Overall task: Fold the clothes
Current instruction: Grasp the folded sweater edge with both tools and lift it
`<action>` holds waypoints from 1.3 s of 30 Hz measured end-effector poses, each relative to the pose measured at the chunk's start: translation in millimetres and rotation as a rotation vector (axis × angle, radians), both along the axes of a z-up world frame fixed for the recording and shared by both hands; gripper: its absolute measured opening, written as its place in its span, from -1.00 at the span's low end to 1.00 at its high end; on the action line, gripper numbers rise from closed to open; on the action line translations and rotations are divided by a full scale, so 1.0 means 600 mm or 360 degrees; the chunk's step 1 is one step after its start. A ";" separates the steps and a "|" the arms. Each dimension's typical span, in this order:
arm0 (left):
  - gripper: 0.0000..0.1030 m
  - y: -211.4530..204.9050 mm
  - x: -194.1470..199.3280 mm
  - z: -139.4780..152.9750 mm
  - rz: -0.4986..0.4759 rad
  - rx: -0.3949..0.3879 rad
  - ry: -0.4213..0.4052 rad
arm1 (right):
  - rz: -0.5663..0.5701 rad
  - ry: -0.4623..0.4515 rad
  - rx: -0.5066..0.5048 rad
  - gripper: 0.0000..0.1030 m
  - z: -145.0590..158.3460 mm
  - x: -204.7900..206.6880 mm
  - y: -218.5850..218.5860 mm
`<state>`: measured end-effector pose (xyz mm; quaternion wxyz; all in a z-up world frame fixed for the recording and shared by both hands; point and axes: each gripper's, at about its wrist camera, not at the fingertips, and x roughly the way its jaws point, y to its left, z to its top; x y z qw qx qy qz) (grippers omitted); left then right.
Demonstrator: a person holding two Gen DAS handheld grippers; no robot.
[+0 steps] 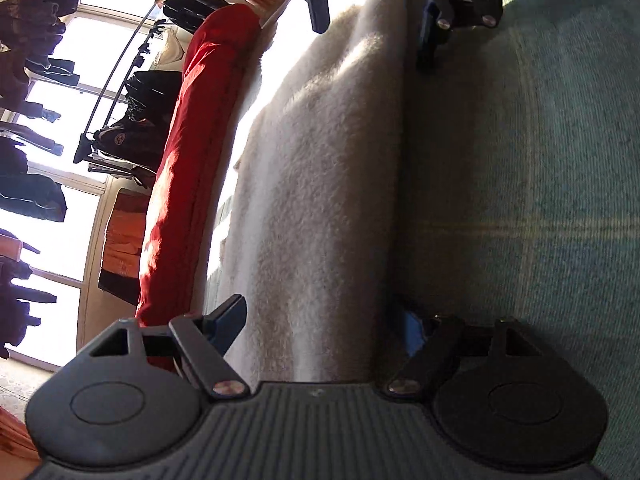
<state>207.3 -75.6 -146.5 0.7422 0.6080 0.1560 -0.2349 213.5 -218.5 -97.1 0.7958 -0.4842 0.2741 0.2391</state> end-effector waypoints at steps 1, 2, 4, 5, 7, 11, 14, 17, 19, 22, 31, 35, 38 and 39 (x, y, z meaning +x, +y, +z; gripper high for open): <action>0.56 0.000 0.003 -0.001 -0.0003 0.0001 -0.0013 | 0.0007 -0.0029 -0.0017 0.60 -0.007 0.003 0.002; 0.57 -0.001 0.007 -0.003 -0.0006 0.0006 -0.0037 | 0.0006 -0.0058 -0.0022 0.63 -0.011 0.007 0.005; 0.64 -0.008 0.017 -0.005 -0.0002 0.0009 -0.0059 | 0.0001 -0.0113 -0.0026 0.69 -0.015 0.018 0.012; 0.64 -0.014 0.024 -0.006 0.0003 0.0009 -0.0060 | -0.0002 -0.0141 -0.0029 0.71 -0.016 0.023 0.016; 0.64 -0.025 0.036 -0.007 0.0013 0.0008 -0.0063 | -0.0002 -0.0168 -0.0015 0.71 -0.018 0.033 0.028; 0.64 -0.046 0.049 -0.004 0.0000 -0.0005 -0.0080 | 0.0021 -0.0218 -0.0038 0.71 -0.027 0.046 0.057; 0.65 -0.028 0.052 0.000 0.0013 -0.0017 -0.0077 | -0.0028 -0.0193 -0.0002 0.71 -0.020 0.055 0.040; 0.66 0.006 0.050 -0.002 0.0055 0.0016 -0.0087 | -0.0098 -0.0204 -0.0055 0.71 -0.017 0.060 -0.003; 0.66 0.031 0.052 -0.004 0.0114 0.0029 -0.0083 | -0.0153 -0.0218 -0.0100 0.71 -0.017 0.062 -0.040; 0.66 0.050 0.059 -0.002 0.0183 -0.0002 -0.0080 | -0.0226 -0.0230 -0.0106 0.71 -0.016 0.068 -0.077; 0.65 -0.001 0.090 -0.004 0.0117 0.0027 -0.0131 | -0.0166 -0.0303 -0.0096 0.71 -0.031 0.121 -0.022; 0.65 0.018 0.084 -0.005 0.0153 0.0029 -0.0127 | -0.0167 -0.0301 -0.0090 0.70 -0.030 0.113 -0.041; 0.61 0.024 0.087 -0.009 0.0165 0.0038 -0.0103 | -0.0200 -0.0303 -0.0076 0.67 -0.035 0.108 -0.060; 0.61 0.023 0.092 -0.009 0.0164 0.0047 -0.0091 | -0.0204 -0.0293 -0.0069 0.65 -0.035 0.109 -0.059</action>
